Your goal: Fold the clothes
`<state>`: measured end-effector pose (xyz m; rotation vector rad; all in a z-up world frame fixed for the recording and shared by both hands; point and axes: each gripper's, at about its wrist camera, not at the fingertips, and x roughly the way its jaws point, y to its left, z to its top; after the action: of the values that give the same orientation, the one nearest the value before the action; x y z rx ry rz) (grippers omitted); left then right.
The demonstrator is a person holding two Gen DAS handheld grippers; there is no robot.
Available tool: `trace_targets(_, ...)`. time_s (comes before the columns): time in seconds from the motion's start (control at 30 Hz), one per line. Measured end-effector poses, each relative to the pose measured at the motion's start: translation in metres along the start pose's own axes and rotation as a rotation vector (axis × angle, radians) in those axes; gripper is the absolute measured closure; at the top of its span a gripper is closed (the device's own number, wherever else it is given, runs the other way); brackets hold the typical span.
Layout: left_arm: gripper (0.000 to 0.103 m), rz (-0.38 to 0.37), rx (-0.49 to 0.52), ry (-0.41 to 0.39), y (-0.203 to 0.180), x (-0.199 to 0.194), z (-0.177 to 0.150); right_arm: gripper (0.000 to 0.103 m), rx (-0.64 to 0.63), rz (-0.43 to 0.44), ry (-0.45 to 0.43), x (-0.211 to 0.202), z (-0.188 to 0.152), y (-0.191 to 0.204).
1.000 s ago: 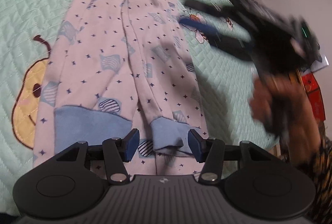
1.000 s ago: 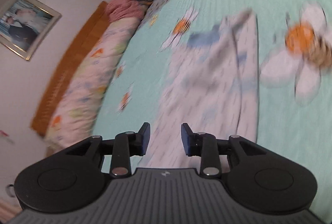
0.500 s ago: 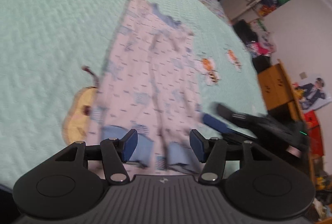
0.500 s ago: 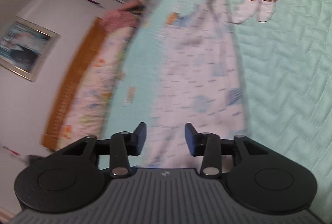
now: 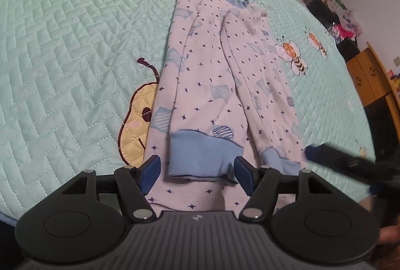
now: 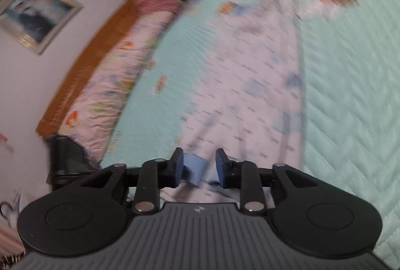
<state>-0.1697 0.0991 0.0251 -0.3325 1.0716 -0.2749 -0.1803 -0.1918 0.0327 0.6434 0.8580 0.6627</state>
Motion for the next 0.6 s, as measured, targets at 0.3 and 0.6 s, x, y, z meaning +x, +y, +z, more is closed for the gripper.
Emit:
trace_targets(0.3, 0.022, 0.061, 0.108, 0.004, -0.023, 0.009, -0.005, 0.047, 0.044, -0.091, 0.104, 0.01, -0.01, -0.012)
trace_targets(0.6, 0.018, 0.054, 0.107, 0.009, -0.024, 0.011, -0.004, 0.028, 0.034, -0.118, 0.111, 0.015, -0.022, -0.02)
